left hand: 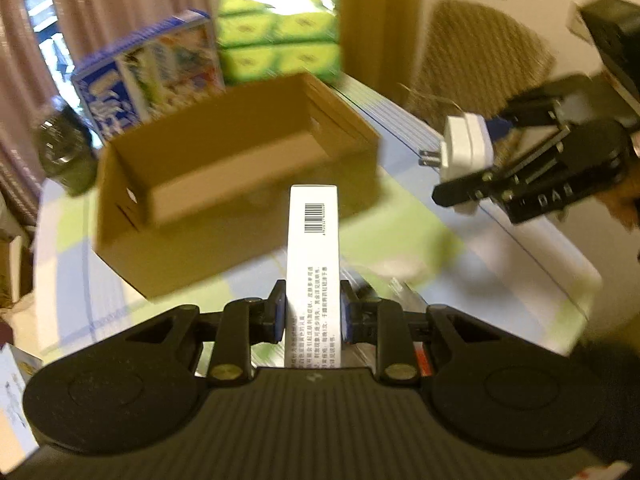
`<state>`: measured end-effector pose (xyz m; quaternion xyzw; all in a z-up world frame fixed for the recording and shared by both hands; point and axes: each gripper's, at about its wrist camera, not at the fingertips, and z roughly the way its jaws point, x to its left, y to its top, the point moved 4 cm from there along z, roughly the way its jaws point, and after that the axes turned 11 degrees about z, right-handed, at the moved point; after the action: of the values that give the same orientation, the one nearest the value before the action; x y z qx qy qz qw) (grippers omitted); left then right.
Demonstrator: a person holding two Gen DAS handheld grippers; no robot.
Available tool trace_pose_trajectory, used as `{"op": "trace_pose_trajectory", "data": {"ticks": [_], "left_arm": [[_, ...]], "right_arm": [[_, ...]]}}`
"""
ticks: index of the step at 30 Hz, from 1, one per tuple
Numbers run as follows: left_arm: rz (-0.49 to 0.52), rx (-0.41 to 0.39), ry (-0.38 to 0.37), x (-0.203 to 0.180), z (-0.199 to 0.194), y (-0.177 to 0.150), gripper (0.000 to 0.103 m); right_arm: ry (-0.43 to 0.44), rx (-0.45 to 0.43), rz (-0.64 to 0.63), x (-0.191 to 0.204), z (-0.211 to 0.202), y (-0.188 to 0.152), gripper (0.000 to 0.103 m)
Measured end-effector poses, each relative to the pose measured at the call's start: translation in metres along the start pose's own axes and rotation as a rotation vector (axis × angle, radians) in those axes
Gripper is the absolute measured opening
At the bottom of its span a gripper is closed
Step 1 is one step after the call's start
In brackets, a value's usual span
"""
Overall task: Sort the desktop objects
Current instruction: 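Carry both held items into the cardboard box and open both tools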
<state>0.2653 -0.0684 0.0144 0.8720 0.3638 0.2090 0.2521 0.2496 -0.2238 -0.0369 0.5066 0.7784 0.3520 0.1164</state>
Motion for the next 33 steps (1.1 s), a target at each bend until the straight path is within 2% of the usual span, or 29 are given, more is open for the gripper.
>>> {"op": "trace_pose_trajectory", "data": {"ticks": [7,14,25,33], "left_arm": [[-0.114,-0.050,0.056,0.067,0.022,0.051,0.021],[-0.184,-0.058,0.088,0.106,0.062,0.072,0.021],[-0.210,-0.043,0.124,0.137,0.120,0.087,0.021],[-0.209,-0.007,0.125,0.142,0.159,0.081,0.022]], "right_arm": [[-0.021,-0.078,0.085,-0.003,0.032,0.068,0.062],[-0.053,-0.086,0.129,-0.014,0.081,0.100,0.063],[-0.074,-0.053,0.156,-0.027,0.138,0.105,0.063],[-0.072,-0.026,0.167,-0.035,0.163,0.095,0.063]]}}
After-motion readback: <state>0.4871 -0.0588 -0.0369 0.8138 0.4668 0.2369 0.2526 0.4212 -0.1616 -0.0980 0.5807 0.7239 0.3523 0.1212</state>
